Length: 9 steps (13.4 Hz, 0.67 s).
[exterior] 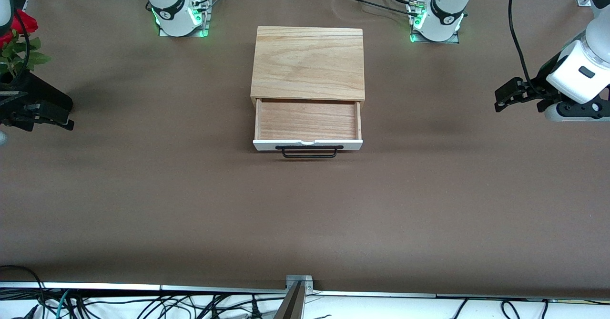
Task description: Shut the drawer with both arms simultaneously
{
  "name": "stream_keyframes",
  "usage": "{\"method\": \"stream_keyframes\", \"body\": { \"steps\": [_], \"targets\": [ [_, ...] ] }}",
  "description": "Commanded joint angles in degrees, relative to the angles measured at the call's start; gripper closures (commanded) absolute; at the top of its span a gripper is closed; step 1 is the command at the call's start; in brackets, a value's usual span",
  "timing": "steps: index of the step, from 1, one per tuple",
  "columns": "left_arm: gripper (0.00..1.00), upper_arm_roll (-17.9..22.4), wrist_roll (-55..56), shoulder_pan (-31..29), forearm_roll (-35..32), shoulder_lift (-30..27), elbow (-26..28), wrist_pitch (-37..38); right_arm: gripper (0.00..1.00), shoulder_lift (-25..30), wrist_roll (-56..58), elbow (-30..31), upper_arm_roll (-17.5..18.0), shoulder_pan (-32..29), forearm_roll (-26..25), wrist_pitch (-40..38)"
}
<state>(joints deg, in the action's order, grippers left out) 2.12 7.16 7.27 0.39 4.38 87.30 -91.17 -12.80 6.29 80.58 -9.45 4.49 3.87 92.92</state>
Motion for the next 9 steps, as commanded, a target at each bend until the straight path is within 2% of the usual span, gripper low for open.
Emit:
{"method": "stream_keyframes", "body": {
  "steps": [1, 9],
  "targets": [
    [0.00, 0.08, -0.66, -0.24, 0.75, 0.28, -1.17, 1.17, 0.00, 0.41, -0.66, 0.28, 0.57, -0.36, -0.71, -0.20],
    [0.00, 0.08, -0.66, -0.24, 0.75, 0.28, -1.17, 1.17, 0.00, 0.41, -0.66, 0.28, 0.57, -0.36, -0.80, -0.37]
  ]
}}
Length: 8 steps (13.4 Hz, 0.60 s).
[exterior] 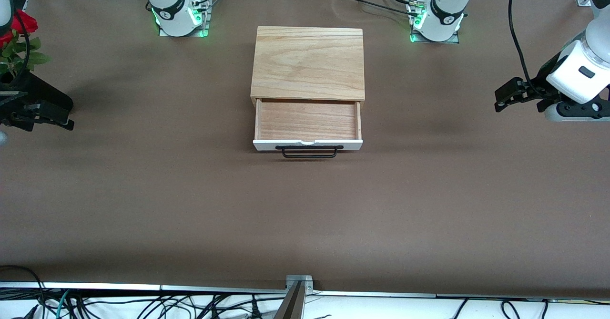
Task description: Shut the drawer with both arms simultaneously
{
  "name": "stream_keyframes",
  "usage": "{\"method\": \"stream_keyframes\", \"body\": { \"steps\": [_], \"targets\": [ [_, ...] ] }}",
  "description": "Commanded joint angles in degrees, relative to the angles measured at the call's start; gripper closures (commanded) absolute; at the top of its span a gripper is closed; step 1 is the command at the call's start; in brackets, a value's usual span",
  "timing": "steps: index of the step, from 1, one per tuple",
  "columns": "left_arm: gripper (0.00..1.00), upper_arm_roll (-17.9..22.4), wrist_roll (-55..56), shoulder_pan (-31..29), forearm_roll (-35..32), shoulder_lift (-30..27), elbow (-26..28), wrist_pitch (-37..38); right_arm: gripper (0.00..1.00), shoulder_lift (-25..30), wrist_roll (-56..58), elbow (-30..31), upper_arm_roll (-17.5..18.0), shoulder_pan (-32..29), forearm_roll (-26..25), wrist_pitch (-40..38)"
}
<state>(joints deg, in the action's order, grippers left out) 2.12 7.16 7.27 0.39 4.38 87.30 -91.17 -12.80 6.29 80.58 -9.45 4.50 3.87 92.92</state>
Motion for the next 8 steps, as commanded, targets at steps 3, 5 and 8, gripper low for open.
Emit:
{"method": "stream_keyframes", "body": {
  "steps": [3, 5, 8],
  "targets": [
    [0.00, 0.08, -0.66, -0.24, 0.76, 0.28, -1.17, 1.34, 0.00, 0.41, -0.57, 0.28, 0.57, -0.36, -0.71, -0.19],
    [0.00, 0.08, -0.66, -0.24, 0.76, 0.28, -1.17, 1.35, 0.00, -0.38, -0.49, 0.28, 0.66, -0.36, -0.10, 0.07],
    [0.00, 0.08, -0.66, -0.24, 0.76, 0.28, -1.17, 1.35, 0.00, -2.75, -1.01, 0.28, 1.45, 2.08, -0.01, 1.30]
  ]
}}
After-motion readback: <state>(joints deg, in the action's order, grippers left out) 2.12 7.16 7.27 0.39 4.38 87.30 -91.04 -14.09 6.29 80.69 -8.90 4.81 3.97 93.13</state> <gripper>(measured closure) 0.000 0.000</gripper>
